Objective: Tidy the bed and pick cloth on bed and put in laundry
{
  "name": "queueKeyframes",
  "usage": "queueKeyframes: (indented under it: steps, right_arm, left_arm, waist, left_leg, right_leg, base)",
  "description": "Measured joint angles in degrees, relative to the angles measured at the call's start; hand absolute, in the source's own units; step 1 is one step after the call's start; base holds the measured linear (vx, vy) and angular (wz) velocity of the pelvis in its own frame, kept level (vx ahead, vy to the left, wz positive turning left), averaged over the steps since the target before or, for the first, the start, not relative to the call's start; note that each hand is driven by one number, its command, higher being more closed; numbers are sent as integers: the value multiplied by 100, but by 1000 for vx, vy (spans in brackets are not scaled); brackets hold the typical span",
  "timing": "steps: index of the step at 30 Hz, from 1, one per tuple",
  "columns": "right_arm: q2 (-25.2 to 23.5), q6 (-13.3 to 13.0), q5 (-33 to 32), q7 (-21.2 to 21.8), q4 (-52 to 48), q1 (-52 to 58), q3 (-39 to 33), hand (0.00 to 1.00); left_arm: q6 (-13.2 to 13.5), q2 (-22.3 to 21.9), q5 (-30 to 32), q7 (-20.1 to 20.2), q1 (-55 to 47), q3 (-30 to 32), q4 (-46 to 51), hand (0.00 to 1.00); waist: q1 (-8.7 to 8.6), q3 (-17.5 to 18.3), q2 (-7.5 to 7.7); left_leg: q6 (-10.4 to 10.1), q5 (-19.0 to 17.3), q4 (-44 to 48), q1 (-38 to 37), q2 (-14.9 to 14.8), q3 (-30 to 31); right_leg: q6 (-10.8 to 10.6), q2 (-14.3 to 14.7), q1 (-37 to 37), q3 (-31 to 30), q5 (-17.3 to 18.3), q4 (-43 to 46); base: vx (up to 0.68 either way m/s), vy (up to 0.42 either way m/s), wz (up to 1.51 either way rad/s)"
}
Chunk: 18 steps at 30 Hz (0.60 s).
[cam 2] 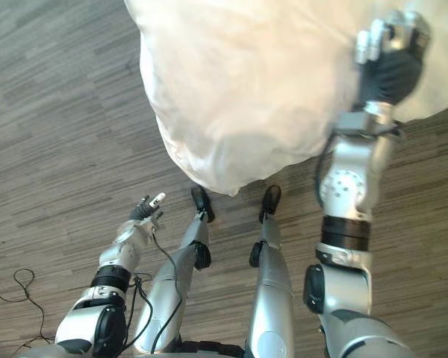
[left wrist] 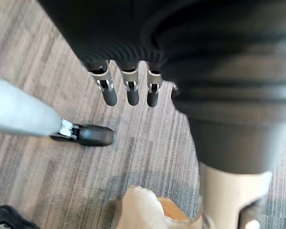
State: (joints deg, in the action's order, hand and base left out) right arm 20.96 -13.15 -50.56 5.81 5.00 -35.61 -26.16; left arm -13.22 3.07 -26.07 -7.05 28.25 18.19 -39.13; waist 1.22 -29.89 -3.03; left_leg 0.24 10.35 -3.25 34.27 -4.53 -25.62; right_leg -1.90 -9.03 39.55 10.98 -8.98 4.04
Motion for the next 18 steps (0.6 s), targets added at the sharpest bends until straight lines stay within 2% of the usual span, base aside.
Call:
queueKeyframes:
  steps: [2,5,7,8,12,14,18]
  right_arm:
    - [-5,0,-102,64,317,695,-399,100]
    - [-114,-1,-107,222,465,1603,-568,100]
    - [-266,-28,-106,406,505,2007,-710,100]
    - [-318,-85,-98,513,550,2254,-763,0]
    - [-519,-143,221,703,990,2790,-899,0]
    - [-706,42,872,787,1446,2999,-889,0]
    - [-1190,237,1731,1007,2211,3267,-648,0]
  left_arm:
    - [-30,68,-25,-3,-43,16,0,0]
    - [22,79,-23,61,-160,54,6,0]
    - [105,80,-23,95,-275,54,7,0]
    - [163,76,-23,167,-343,53,4,0]
    - [325,106,-19,306,-556,47,0,0]
    - [397,108,62,401,-772,41,-37,0]
    - [481,54,324,467,-1255,31,-64,0]
  waist:
    - [-12,-36,81]
    - [-46,-48,101]
    - [-134,-53,111]
    - [-194,-53,110]
    - [-222,-29,168]
    - [-214,-23,199]
    - [-177,2,227]
  left_leg:
    - [3,-42,73,-63,-54,-158]
    - [-25,-188,173,-276,-124,-392]
    - [-56,-331,272,-529,-164,-496]
    - [-89,-443,348,-696,-199,-534]
    - [-74,-661,454,-1160,-302,-739]
    - [-81,-691,440,-1467,-326,-792]
    - [-144,-742,403,-2107,-339,-781]
  right_leg:
    - [8,40,-10,-107,6,22]
    - [19,80,-97,-221,41,110]
    - [22,92,-325,-233,136,135]
    - [20,101,-486,-234,193,168]
    - [5,112,-931,-211,374,243]
    - [-13,103,-1256,-127,452,240]
    - [-56,92,-1977,39,593,175]
  base:
    - [54,-4,-26]
    - [55,3,-39]
    - [55,-2,-33]
    - [56,-15,-25]
    - [62,-31,-8]
    - [100,-20,11]
    - [126,2,15]
